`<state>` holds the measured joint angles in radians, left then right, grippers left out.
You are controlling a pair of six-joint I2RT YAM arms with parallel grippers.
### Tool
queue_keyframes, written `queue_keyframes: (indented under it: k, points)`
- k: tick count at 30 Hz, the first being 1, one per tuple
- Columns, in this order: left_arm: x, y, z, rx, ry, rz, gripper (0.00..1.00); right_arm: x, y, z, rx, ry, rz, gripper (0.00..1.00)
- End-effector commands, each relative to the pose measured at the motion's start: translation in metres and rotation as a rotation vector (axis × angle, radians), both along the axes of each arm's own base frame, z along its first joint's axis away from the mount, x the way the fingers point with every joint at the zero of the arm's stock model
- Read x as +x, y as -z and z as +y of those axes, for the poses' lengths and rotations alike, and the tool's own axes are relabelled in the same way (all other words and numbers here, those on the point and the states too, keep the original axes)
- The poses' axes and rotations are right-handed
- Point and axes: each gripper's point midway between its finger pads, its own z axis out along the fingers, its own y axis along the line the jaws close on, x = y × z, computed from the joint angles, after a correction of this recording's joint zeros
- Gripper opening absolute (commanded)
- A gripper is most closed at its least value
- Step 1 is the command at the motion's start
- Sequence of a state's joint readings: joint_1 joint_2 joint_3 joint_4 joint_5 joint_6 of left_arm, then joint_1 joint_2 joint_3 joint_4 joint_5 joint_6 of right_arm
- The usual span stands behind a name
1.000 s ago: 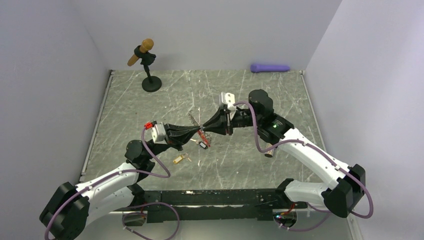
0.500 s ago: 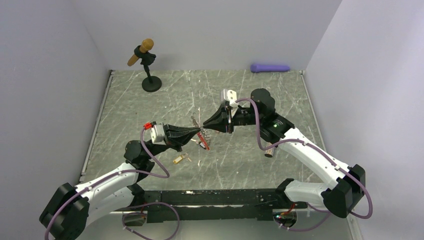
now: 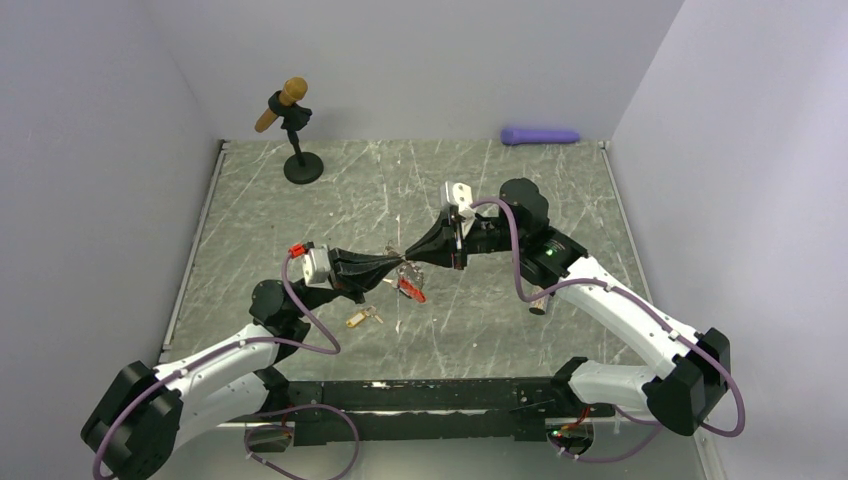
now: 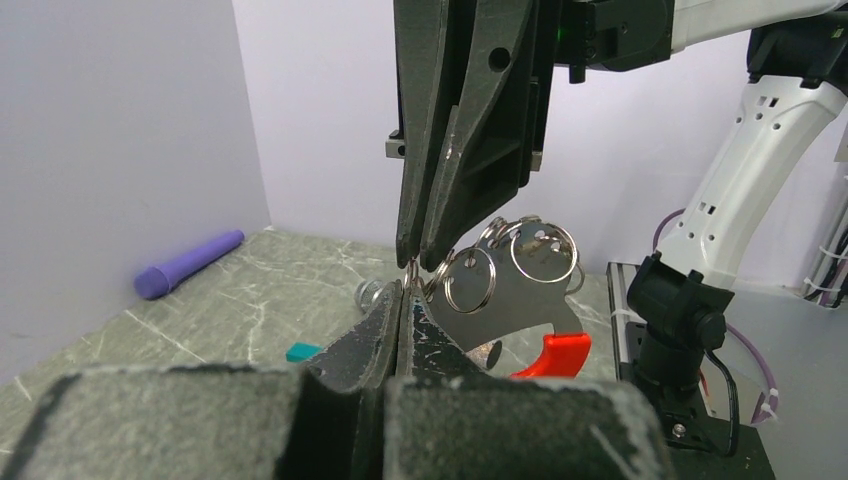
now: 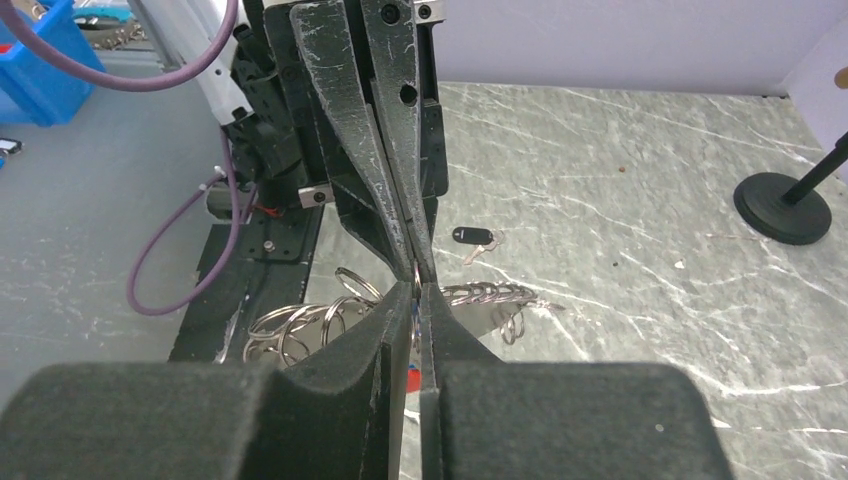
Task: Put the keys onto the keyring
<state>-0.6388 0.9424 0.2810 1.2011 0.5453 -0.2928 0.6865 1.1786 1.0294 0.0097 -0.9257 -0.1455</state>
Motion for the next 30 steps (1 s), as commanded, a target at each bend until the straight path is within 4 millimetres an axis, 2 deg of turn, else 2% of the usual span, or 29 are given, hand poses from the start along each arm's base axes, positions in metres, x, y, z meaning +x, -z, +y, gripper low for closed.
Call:
queue_keyframes:
  k: [1,11,18,25,30]
  points:
    - [-0.0072,-0.0266,0.0038,-0.065,0.018,-0.073,0.0,-0.0058,-0.0051,0.0032,0.024,-0.039,-0.029,0.12]
    - [-0.0083,-0.0269,0.0048,-0.077,0.023,-0.072,0.0,-0.0042,0.0002,0.003,0.008,-0.036,-0.031,0.12]
    - [-0.0089,-0.027,0.0059,-0.084,0.025,-0.069,0.0,-0.0014,0.0026,0.0028,-0.001,-0.019,-0.038,0.18]
    - [-0.0093,-0.0259,0.0054,-0.084,0.03,-0.064,0.0,-0.0041,-0.0009,0.003,0.014,-0.035,-0.042,0.07]
    - [-0.0091,-0.025,0.0038,-0.08,0.038,-0.059,0.0,-0.0055,-0.0045,0.0037,0.027,-0.042,-0.046,0.09]
